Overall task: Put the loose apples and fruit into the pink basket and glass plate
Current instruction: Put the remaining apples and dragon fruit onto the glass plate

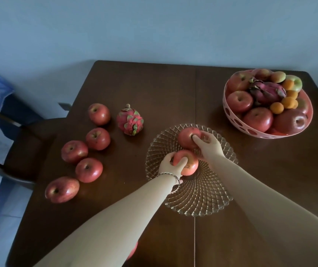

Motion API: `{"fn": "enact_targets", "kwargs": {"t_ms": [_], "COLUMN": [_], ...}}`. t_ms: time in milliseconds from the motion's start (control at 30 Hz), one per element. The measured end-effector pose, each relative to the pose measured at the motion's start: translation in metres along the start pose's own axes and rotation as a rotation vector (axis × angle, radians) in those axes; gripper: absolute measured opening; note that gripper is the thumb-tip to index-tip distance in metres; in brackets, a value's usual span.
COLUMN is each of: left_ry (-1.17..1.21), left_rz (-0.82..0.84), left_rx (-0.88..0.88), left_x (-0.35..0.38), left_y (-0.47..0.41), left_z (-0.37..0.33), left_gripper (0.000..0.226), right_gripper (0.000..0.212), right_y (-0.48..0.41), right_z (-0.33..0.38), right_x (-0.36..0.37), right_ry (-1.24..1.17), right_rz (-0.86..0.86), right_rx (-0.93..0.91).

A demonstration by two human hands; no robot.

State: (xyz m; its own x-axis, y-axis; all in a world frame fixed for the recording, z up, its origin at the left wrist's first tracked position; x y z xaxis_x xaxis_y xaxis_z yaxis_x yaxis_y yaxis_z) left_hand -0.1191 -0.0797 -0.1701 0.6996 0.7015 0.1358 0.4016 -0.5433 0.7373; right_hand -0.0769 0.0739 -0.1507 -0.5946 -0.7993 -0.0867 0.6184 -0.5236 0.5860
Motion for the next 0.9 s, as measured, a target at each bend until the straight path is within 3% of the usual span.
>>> {"fn": "enact_targets", "kwargs": {"t_ms": [67,200,333,400,467,533,567,633,700,800,900], "left_ry": [-0.032,-0.061,-0.310,-0.450,-0.526,-0.532,-0.506,-0.437,-0.368,-0.301,-0.259], "left_rz": [0.013,-0.031,-0.064,-0.072,-0.111,-0.171,-0.208,-0.295,-0.347,-0.379,-0.365], "left_rx": [-0.011,-0.048,-0.061,0.015,0.144,0.247,0.275,0.299,0.287,0.263,0.250], "left_x": [-0.001,-0.005,-0.014,-0.025,-0.045,-0.071,-0.085,-0.113,-0.133,-0.148,-0.150], "left_y": [0.000,-0.001,0.007,0.023,0.041,0.059,0.068,0.081,0.093,0.105,0.110], "left_z": [0.002,0.005,-0.003,-0.020,-0.039,-0.051,-0.052,-0.052,-0.047,-0.036,-0.025], "left_gripper": [0.053,0.065,0.072,0.061,0.035,0.006,0.013,0.028,0.030,0.029,0.026], "right_gripper": [0.046,0.058,0.061,0.048,0.030,0.019,0.017,0.023,0.043,0.080,0.089], "right_y": [0.001,0.001,0.010,0.031,0.066,0.101,0.115,0.133,0.146,0.162,0.168], "right_z": [0.006,0.005,0.009,0.029,0.058,0.074,0.070,0.041,0.000,-0.057,-0.090], "right_x": [-0.002,0.000,-0.003,-0.003,0.021,0.068,0.096,0.152,0.199,0.244,0.258], "right_ry": [0.143,0.178,0.320,0.484,0.640,0.774,0.845,1.033,1.257,1.534,1.670], "right_rz": [-0.034,-0.002,-0.027,-0.111,-0.106,0.112,0.283,0.640,0.914,1.140,1.189], "right_rx": [-0.014,0.020,0.049,-0.104,-0.412,-0.654,-0.695,-0.631,-0.533,-0.491,-0.499]}}
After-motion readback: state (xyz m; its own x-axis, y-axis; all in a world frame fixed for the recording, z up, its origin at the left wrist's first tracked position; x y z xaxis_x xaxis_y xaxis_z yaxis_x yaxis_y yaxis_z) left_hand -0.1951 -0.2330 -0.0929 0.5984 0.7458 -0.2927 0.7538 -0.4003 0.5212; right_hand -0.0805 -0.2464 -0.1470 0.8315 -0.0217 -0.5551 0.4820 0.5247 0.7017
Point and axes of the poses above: each hand's wrist, its own y-axis away from the middle knuckle, its own x-axis out of the palm, z = x × y, the point moved 9 cm from there along -y, towards the middle knuckle, and after that the axes turned 13 degrees about z, right-handed, at the moved point
